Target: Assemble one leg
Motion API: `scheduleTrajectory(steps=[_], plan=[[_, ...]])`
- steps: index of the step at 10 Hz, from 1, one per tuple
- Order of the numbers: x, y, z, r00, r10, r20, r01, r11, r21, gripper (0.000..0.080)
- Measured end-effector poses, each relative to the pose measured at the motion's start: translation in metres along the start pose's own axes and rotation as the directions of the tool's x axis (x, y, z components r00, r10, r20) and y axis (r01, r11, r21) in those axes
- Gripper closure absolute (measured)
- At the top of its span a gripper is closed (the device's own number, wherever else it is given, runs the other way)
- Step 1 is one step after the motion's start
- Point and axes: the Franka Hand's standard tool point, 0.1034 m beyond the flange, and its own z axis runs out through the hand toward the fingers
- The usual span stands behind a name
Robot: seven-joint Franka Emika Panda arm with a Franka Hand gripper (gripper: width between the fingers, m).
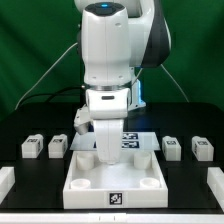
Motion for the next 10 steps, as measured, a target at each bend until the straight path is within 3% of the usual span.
scheduleTrajectory(steps=[3, 8, 9, 10], plan=[[0.008, 0.006, 0.000, 1.000, -0.012, -0.006, 0.012, 1.000, -0.010, 0.0736], [0.069, 0.055, -0.002, 0.998, -0.023, -0.052, 0.020, 0.998, -0.056, 0.0736], [0.074, 0.063, -0.002, 0.998, 0.001, -0.058, -0.004, 0.998, -0.056, 0.0737], [0.077, 0.065, -0.002, 0.998, 0.022, -0.060, -0.025, 0.999, -0.039, 0.0737]])
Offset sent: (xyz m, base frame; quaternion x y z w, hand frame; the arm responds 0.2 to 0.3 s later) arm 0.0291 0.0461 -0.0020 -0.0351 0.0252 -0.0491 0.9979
